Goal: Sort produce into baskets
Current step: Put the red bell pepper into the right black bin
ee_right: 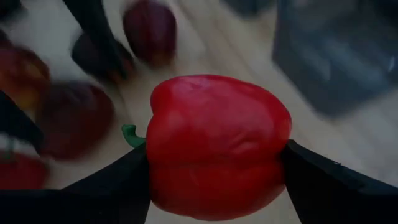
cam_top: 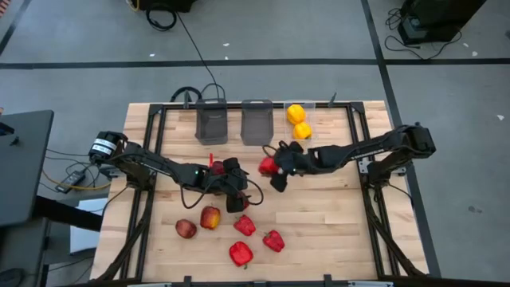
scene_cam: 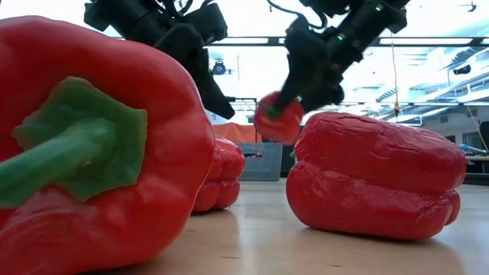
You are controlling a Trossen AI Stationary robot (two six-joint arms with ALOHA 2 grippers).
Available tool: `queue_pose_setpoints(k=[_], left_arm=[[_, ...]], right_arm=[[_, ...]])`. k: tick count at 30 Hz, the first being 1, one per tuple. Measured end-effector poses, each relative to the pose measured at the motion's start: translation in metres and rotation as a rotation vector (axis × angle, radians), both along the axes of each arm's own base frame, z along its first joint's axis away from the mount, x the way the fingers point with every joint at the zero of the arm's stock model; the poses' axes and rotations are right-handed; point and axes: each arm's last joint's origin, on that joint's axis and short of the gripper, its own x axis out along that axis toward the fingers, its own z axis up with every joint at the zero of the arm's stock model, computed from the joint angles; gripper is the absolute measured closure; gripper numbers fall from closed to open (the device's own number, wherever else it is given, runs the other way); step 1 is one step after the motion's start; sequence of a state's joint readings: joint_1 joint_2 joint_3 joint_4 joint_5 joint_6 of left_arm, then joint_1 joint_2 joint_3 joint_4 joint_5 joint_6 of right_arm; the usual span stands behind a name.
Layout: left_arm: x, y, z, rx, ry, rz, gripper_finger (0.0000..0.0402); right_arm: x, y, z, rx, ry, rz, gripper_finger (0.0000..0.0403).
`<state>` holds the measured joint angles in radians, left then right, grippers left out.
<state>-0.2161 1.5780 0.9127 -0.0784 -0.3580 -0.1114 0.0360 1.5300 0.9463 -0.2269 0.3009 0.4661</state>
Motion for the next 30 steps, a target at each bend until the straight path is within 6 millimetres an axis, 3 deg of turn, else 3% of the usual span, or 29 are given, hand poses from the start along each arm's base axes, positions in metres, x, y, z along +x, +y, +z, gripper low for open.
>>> queue_pose_setpoints(k=[6,13,21,25,30], left_arm=[[-0.002,0.000,-0.002,-0.044,0.020,0.041,0.0010],[-0.009,0.002,-0.009,-0.074,0.096,0.111,0.0010],[-0.009,0.001,-0.009,-0.100,0.093,0.121,0.0010],[-0.009,0.001,-0.009,-0.101,0.089,0.121,0.0010],[-0.009,0.001,-0.009,-0.104,0.090,0.124,0.0010]], right_arm=[[0.017,-0.046,0.016,-0.178,-0.014,-0.086,0.0091],[0.040,-0.123,0.037,-0.287,-0.004,-0.166,0.0090],[0.052,-0.196,0.004,-0.223,0.093,-0.166,0.0083],[0.056,-0.216,-0.008,-0.201,0.109,-0.162,0.0057],[0.056,-0.227,-0.020,-0.202,0.147,-0.162,0.0012]])
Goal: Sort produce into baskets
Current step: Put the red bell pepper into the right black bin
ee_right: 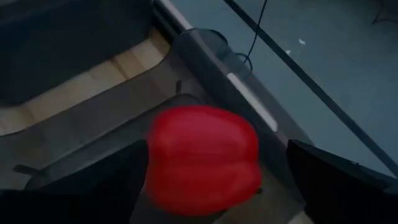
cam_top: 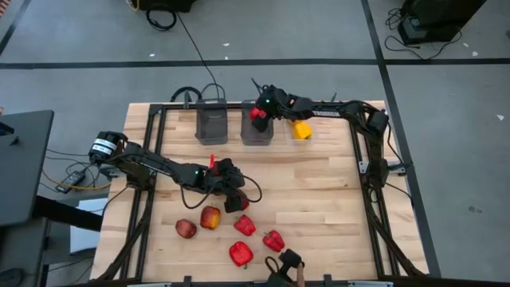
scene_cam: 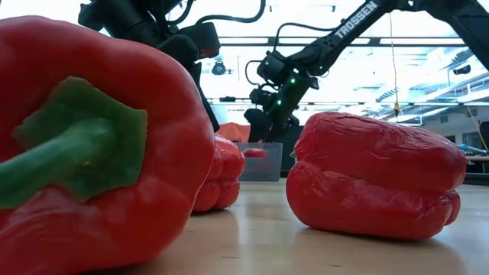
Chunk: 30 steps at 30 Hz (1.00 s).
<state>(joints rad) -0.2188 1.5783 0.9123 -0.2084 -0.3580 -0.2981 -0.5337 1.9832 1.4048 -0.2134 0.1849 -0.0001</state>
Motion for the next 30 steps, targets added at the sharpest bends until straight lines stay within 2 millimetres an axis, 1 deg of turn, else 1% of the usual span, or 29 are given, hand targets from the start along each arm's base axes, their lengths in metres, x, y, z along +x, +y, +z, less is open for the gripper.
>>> queue_pose_setpoints(k=[2,5,7,10,15,17,20,23,26,30], left_arm=[[0.000,0.000,0.000,-0.001,0.000,0.001,0.0010],[0.000,0.000,0.000,-0.003,-0.005,0.002,0.0010],[0.000,0.000,0.000,0.002,-0.007,0.006,0.0010],[0.000,0.001,0.001,0.018,-0.011,0.019,0.0010],[0.000,0.002,0.002,0.046,-0.024,0.044,0.0010],[0.001,0.002,0.004,0.052,-0.043,0.055,0.0010],[0.002,0.002,0.006,0.042,-0.066,0.057,0.0010],[0.003,0.001,0.007,0.026,-0.077,0.048,0.0010],[0.003,-0.002,0.007,0.008,-0.082,0.043,0.0010],[0.004,-0.009,0.009,0.000,-0.119,0.043,0.0010]], right_arm=[[0.000,-0.001,0.003,-0.005,-0.010,-0.003,0.0008],[-0.003,0.001,0.011,-0.011,-0.010,-0.012,0.0015],[-0.004,0.008,0.021,-0.028,-0.011,-0.017,0.0017],[-0.009,0.025,0.039,-0.038,0.010,-0.022,0.0018],[-0.020,0.064,0.067,-0.048,0.095,0.024,0.0018],[-0.026,0.080,0.075,-0.041,0.155,0.057,0.0018],[-0.035,0.104,0.079,0.000,0.238,0.087,0.0018],[-0.040,0.130,0.084,0.039,0.269,0.107,0.0018],[-0.042,0.159,0.088,0.062,0.287,0.146,0.0018],[-0.041,0.198,0.090,0.033,0.288,0.177,0.0018]])
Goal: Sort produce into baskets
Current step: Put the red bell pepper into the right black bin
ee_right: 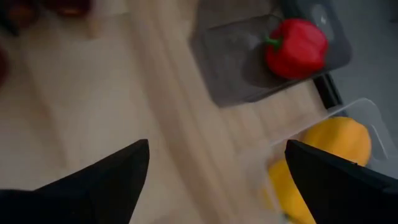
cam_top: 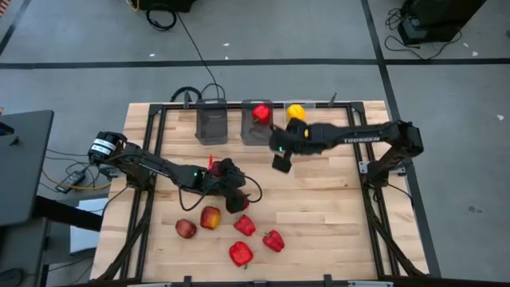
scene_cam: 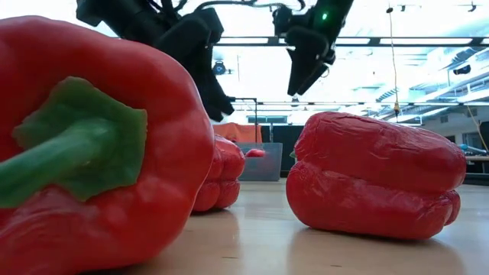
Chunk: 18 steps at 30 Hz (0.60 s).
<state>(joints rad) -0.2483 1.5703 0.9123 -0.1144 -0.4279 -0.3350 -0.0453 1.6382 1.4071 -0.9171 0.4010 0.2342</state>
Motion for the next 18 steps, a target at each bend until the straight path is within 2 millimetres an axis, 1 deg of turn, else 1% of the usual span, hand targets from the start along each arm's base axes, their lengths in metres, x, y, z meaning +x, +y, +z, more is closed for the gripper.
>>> queue_pose_setpoints(k=[5,11,14,18], left_arm=[[-0.001,-0.018,0.004,-0.001,-0.064,-0.029,0.0010],[-0.006,-0.047,0.008,-0.022,-0.118,-0.115,0.0010],[-0.010,-0.062,0.010,-0.036,-0.147,-0.161,0.0010],[-0.013,-0.076,0.015,-0.051,-0.219,-0.184,0.0010]], right_arm=[[0.002,0.048,-0.003,0.023,-0.028,0.050,0.0018],[-0.006,0.109,-0.003,0.111,-0.095,0.118,0.0018],[-0.010,0.140,-0.001,0.172,-0.174,0.134,0.0018],[-0.018,0.178,-0.003,0.234,-0.311,0.122,0.0018]])
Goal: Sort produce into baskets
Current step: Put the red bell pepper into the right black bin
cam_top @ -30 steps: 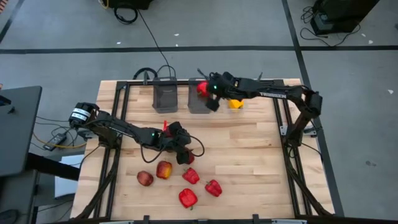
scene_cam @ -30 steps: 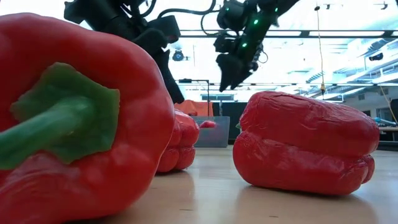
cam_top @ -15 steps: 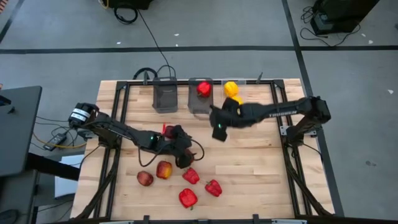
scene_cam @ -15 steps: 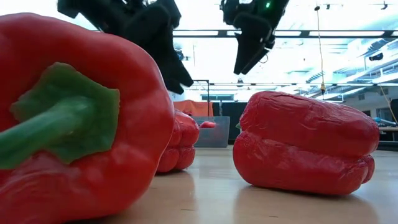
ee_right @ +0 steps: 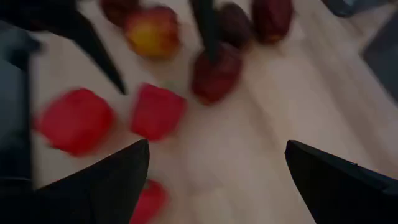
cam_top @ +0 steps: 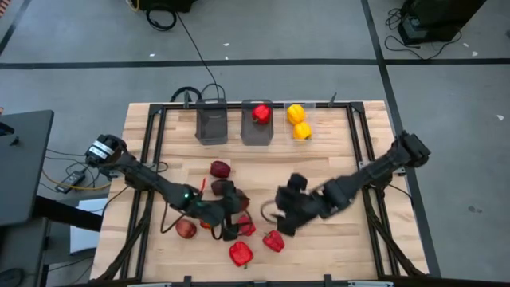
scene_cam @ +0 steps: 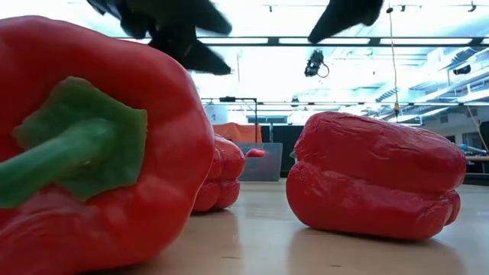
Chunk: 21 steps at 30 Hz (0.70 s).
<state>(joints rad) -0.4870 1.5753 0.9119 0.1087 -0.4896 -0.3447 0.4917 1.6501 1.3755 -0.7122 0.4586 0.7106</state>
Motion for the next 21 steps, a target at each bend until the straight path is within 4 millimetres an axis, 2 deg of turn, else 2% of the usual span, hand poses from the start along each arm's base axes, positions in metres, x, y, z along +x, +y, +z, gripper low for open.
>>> queue_pose_setpoints(k=[3,6,10,13,17,21], left_arm=[[-0.001,-0.007,0.005,-0.015,-0.059,-0.001,0.0010],[-0.002,-0.012,0.007,-0.025,-0.077,-0.014,0.0010],[-0.004,-0.015,0.007,-0.030,-0.079,-0.021,0.0010],[-0.004,-0.016,0.007,-0.043,-0.083,-0.003,0.0010],[-0.004,-0.014,0.007,-0.046,-0.095,0.041,0.0010],[-0.004,-0.014,0.007,-0.056,-0.101,0.063,0.0010]], right_arm=[[-0.010,0.024,-0.012,0.018,-0.066,0.031,0.0018],[-0.024,0.048,-0.030,-0.014,-0.091,0.170,0.0018],[-0.040,0.066,-0.053,-0.018,-0.150,0.276,0.0018],[-0.046,0.070,-0.067,0.003,-0.189,0.296,0.0018],[-0.051,0.063,-0.087,0.035,-0.210,0.275,0.0018],[-0.052,0.056,-0.098,0.046,-0.234,0.228,0.0015]])
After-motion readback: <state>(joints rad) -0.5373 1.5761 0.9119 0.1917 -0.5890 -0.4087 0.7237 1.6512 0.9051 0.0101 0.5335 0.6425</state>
